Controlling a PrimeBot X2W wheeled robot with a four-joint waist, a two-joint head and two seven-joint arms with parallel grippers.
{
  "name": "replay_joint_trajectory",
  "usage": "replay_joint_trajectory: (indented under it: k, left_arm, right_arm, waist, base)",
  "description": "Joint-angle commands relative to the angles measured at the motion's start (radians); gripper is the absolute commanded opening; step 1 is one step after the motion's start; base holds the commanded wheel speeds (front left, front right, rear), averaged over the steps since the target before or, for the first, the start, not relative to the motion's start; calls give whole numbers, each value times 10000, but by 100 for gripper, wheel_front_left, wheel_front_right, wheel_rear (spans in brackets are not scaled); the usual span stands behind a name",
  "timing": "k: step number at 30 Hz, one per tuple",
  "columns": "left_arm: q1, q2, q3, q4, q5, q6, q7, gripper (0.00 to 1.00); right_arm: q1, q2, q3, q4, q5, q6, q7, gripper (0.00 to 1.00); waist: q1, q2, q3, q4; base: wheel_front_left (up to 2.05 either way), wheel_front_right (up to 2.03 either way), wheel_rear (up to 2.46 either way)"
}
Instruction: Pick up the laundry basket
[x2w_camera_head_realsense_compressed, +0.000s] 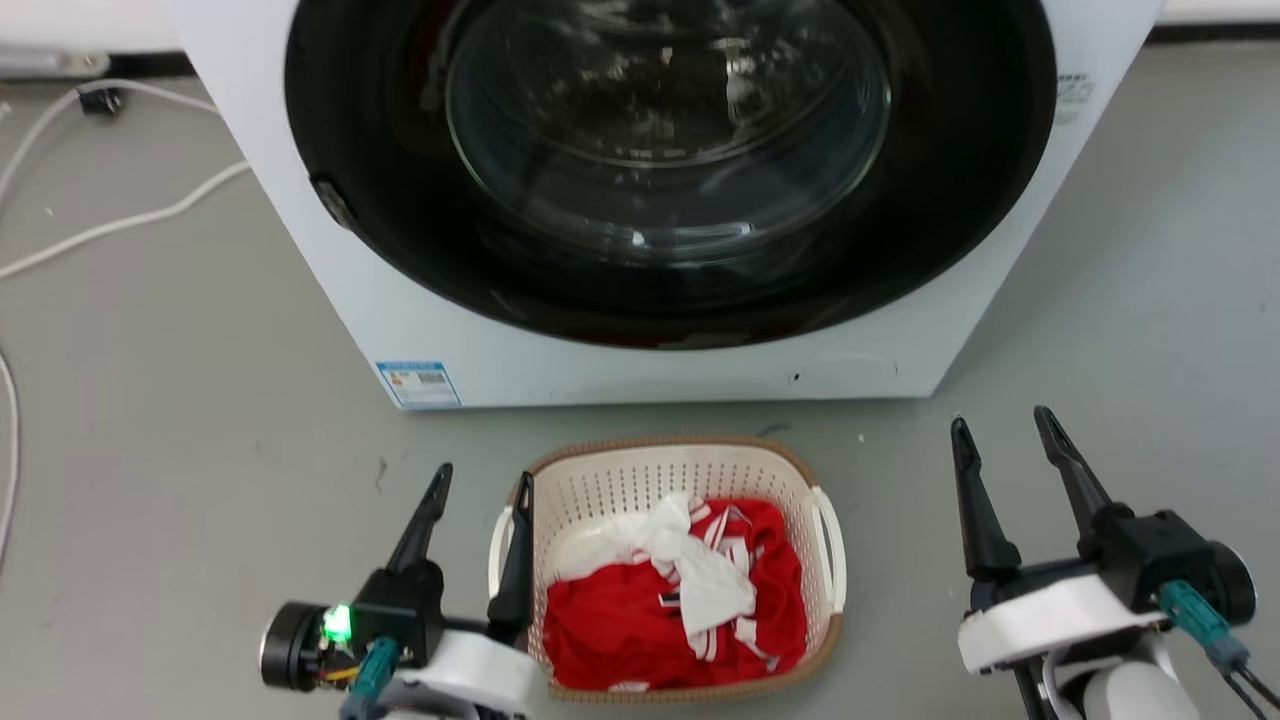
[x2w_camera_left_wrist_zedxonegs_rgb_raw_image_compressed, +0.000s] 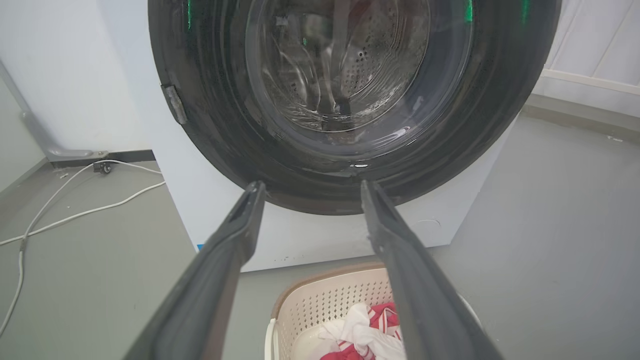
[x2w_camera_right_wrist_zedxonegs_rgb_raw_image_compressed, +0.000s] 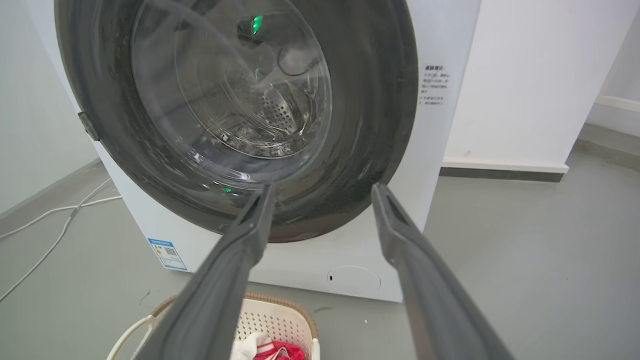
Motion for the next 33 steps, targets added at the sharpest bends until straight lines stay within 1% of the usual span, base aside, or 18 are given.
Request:
replay_joint_trajectory:
  k: [1, 7, 15, 18, 23, 24, 30, 33]
  left_arm:
    - [-361, -6, 64, 157, 132, -38, -30, 100]
    - [-1599, 99, 377, 1265, 343, -296, -30, 100]
    - [-3320, 501, 745, 3442, 382, -496, -30, 100]
    - [-4065, 627, 799, 4477, 307, -685, -30, 100]
    - [-5293, 870, 721, 6348, 223, -1017, -30, 100]
    - [-5293, 870, 721, 6348, 223, -1017, -30, 100]
    - [-6709, 989, 538, 8366, 87, -1218, 152, 100]
    - [-7238, 1056, 370, 9078, 79, -1298, 278, 100]
  right_arm:
    - [-349, -16, 97, 132, -29, -3, 19, 100]
    - [-1423, -14, 217, 1029, -158, -4, 147, 100]
    - [-3109, -14, 300, 2552, -218, -4, 545, 100]
    - [-3818, -11, 408, 3365, -148, -4, 812, 100]
    - [-4898, -11, 651, 4872, 88, -4, 1204, 100]
    - [-4898, -11, 651, 4872, 88, -4, 1204, 100]
    - [-6108, -8, 1155, 6682, 1225, -3, 1738, 100]
    - [-6620, -21, 1413, 7477, 1217, -4, 1873, 100]
  waist:
    - [-1, 0, 906, -128]
    - [-1, 0, 2313, -120]
    - [-1, 0, 3830, -206]
    - [-1, 0, 4329, -244]
    - [-1, 0, 4976, -208]
    - [-1, 0, 4976, -208]
    - [-1, 0, 5563, -128]
    - [-1, 0, 5771, -135]
  base:
    - [0, 0, 0]
    - [0, 0, 0]
    - [0, 0, 0]
    - [0, 0, 0]
    - [0, 0, 0]
    - [0, 0, 0]
    - [0, 0, 0]
    - [0, 0, 0]
